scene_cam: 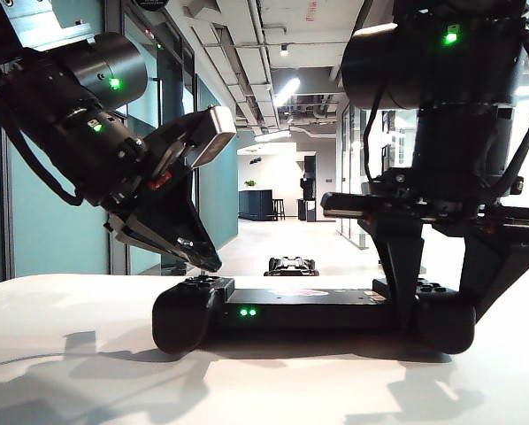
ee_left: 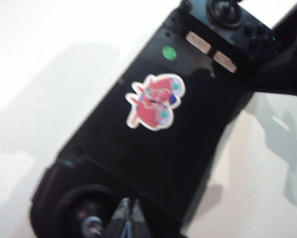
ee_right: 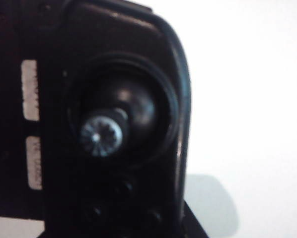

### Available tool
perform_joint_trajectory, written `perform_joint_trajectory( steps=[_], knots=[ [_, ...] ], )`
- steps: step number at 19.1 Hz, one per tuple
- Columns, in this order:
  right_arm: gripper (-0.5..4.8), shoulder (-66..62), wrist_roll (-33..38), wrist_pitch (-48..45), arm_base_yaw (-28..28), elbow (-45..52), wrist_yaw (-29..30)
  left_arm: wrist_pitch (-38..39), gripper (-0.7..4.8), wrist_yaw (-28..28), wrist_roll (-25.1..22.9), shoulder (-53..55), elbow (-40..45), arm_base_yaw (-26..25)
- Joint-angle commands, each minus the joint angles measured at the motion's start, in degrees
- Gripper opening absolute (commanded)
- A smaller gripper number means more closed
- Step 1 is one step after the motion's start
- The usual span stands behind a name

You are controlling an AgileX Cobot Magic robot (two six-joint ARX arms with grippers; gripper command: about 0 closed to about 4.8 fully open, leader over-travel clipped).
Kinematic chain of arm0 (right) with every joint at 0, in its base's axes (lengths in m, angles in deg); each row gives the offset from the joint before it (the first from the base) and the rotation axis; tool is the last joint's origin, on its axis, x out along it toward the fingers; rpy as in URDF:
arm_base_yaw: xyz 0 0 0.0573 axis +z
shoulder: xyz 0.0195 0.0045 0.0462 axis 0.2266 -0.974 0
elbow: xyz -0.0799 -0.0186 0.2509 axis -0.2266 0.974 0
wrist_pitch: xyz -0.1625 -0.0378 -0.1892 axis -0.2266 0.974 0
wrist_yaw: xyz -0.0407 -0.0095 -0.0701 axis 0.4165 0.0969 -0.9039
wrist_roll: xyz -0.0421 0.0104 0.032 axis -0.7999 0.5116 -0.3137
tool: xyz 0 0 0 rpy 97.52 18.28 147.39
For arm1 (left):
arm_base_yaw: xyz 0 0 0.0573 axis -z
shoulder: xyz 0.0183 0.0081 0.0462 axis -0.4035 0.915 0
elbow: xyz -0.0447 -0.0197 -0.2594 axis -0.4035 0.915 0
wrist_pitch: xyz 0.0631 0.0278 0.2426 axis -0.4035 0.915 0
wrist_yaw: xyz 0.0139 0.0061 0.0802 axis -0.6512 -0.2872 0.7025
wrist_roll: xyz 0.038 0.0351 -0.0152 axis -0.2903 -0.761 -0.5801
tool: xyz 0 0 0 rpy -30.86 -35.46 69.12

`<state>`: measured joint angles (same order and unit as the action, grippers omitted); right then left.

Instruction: Push the left joystick on the remote control sitting on the white table forward to make the robot dog walk in a straight line until it approaches the door.

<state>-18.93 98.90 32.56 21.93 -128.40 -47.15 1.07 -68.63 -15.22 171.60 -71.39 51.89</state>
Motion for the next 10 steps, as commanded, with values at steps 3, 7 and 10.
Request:
perform_joint_trajectory(
  steps=[3,7,10],
  knots=[
    [1.97,0.07,0.07,-0.11,0.02,-0.15,0.39,-2.36,-0.06,0.55,-0.26,0.39,-0.13,-0.04],
    [1.97,0.07,0.07,-0.11,0.02,-0.15,0.39,-1.86,-0.06,0.85,-0.28,0.39,-0.13,-0.22],
    [1.97,0.07,0.07,-0.15,0.02,-0.15,0.39,-1.55,-0.06,-4.39,-0.26,0.50,-0.13,-2.99]
  ],
)
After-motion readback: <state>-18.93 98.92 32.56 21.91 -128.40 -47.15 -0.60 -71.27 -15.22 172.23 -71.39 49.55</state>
